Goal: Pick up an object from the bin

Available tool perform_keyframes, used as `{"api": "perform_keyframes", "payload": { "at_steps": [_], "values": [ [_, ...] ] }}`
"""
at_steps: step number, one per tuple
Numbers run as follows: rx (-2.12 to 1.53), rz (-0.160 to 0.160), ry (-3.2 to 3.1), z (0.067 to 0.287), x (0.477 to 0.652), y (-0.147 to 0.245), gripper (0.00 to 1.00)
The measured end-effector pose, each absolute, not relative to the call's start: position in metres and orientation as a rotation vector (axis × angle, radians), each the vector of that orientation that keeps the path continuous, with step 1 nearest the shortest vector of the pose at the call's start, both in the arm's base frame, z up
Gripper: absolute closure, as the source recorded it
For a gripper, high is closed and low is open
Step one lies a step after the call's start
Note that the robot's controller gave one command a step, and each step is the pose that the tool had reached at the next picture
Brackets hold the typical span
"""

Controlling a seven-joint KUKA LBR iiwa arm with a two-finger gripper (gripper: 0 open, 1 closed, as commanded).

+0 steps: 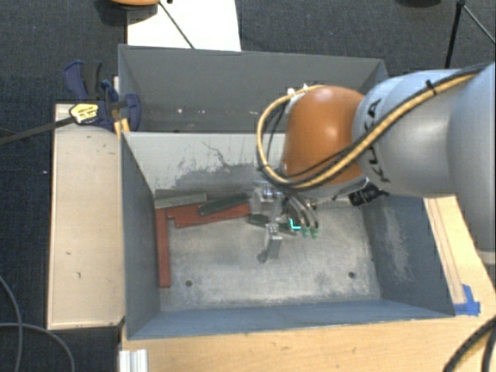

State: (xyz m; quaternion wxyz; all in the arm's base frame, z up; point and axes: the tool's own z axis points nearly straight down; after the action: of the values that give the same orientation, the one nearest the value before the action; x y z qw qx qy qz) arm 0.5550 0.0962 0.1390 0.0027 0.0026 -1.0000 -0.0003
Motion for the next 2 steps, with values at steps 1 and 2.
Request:
{"api": "perform_keyframes", "payload": {
  "at_steps": [1,2],
  "values": [
    [0.004,-0.002,-3.144,0.143,0.557,0.096,0.00],
    [-0.184,-0.005,-3.144,0.093,0.577,0.058,0.00]
  ]
}}
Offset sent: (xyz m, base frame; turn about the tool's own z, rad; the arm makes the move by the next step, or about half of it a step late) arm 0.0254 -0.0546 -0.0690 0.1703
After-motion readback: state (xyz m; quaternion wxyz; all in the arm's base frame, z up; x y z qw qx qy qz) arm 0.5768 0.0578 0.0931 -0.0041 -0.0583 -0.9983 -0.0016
